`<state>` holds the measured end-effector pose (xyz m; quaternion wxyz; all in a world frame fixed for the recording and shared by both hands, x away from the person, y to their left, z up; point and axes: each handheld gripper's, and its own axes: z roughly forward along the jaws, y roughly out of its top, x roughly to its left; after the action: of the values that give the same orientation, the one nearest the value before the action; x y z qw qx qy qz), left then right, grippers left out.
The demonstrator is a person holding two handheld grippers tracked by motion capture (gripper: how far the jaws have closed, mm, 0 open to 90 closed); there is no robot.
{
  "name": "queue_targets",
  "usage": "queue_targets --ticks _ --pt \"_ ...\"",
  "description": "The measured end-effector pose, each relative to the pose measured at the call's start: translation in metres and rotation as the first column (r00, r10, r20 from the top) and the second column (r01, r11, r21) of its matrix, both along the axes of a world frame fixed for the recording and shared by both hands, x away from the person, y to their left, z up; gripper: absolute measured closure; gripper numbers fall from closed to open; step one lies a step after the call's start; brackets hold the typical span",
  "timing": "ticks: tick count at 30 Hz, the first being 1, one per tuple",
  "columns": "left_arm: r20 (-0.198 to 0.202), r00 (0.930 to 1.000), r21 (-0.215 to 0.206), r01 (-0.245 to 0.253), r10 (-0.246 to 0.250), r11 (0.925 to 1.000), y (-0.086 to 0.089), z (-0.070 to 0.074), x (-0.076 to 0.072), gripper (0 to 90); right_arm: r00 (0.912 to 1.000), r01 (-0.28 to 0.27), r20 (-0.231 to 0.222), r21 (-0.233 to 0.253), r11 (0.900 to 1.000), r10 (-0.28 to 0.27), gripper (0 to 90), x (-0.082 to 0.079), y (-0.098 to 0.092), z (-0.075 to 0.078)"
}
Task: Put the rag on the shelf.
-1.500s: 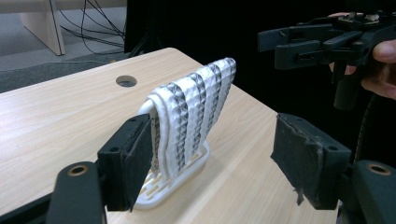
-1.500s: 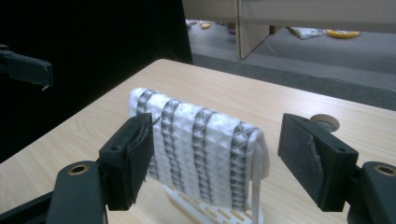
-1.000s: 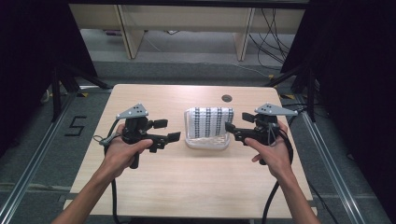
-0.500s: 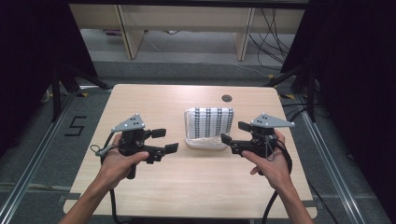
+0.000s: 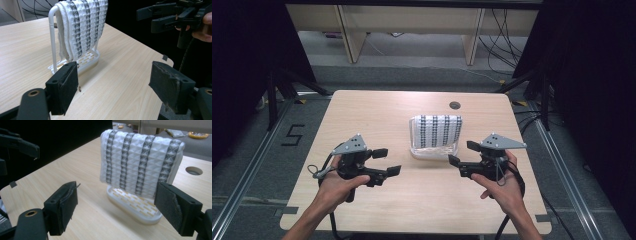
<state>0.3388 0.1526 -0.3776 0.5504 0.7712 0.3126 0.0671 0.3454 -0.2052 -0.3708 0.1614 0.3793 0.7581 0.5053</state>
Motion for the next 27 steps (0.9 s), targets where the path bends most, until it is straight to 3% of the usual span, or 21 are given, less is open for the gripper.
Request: queue_targets --ticks 5,6,7,8,9,11,14,15,17,21,22,24,26,27 --pt "0.002 1.0000 -0.002 0.005 -0.004 1.0000 0.000 -0.007 -0.005 21.7 0.9997 -0.019 -0.016 0.006 1.000 0.019 20.0 -0.004 0.000 -0.007" --pt "0.002 1.0000 0.009 0.003 -0.003 1.0000 0.000 -0.008 -0.006 21.7 0.9991 0.001 -0.043 0.004 1.000 0.000 20.0 -0.008 0.000 -0.007" --pt "0.001 1.0000 0.008 0.007 -0.007 0.9999 -0.001 -0.010 -0.006 21.7 0.9998 -0.016 -0.008 -0.004 1.000 0.016 20.0 -0.005 -0.001 -0.009" --pt "0.002 1.0000 0.015 0.003 -0.003 0.9999 -0.001 -0.011 -0.008 21.7 0.9996 -0.007 -0.028 0.000 1.000 0.007 20.0 -0.008 -0.001 -0.010" --pt "0.006 0.9999 0.015 0.011 -0.011 0.9998 -0.002 -0.013 -0.009 21.6 1.0000 -0.003 -0.005 0.006 1.000 0.003 19.9 -0.007 -0.001 -0.012" --pt "0.008 0.9999 0.024 0.006 -0.007 0.9997 -0.002 -0.015 -0.011 21.6 0.9995 -0.014 -0.030 0.010 1.000 0.014 19.9 -0.008 -0.002 -0.014" --pt "0.005 0.9999 0.017 0.013 -0.013 0.9998 -0.002 -0.018 -0.015 21.6 0.9994 -0.015 -0.032 0.008 1.000 0.015 19.8 -0.009 -0.002 -0.017" --pt "0.006 0.9999 0.016 0.015 -0.015 0.9998 -0.003 -0.018 -0.016 21.5 0.9997 -0.025 -0.004 -0.006 1.000 0.025 19.8 -0.008 -0.004 -0.019" --pt "0.015 0.9996 0.010 0.025 -0.025 0.9996 -0.003 -0.020 -0.017 21.3 0.9993 -0.013 -0.036 0.018 1.000 0.013 19.8 -0.012 -0.002 -0.020" --pt "0.015 0.9996 0.011 0.023 -0.023 0.9997 -0.002 -0.023 -0.021 20.9 0.9996 -0.006 -0.029 0.013 1.000 0.006 19.5 -0.015 -0.002 -0.024" --pt "0.014 0.9996 0.011 0.025 -0.025 0.9996 -0.002 -0.024 -0.022 20.8 0.9994 -0.026 -0.022 0.011 1.000 0.027 19.4 -0.014 -0.003 -0.025" --pt "0.016 0.9995 0.026 0.026 -0.027 0.9993 -0.001 -0.027 -0.024 20.2 0.9988 -0.010 -0.048 0.033 0.999 0.012 18.9 -0.018 -0.001 -0.027" --pt "0.012 0.9994 0.018 0.033 -0.033 0.9993 0.000 -0.031 -0.026 19.6 0.9998 -0.019 -0.012 0.010 1.000 0.019 18.8 -0.018 -0.003 -0.032" --pt "0.011 0.9996 0.025 0.027 -0.028 0.9993 0.001 -0.032 -0.027 19.6 0.9990 -0.017 -0.041 0.023 1.000 0.018 18.8 -0.020 -0.002 -0.033"
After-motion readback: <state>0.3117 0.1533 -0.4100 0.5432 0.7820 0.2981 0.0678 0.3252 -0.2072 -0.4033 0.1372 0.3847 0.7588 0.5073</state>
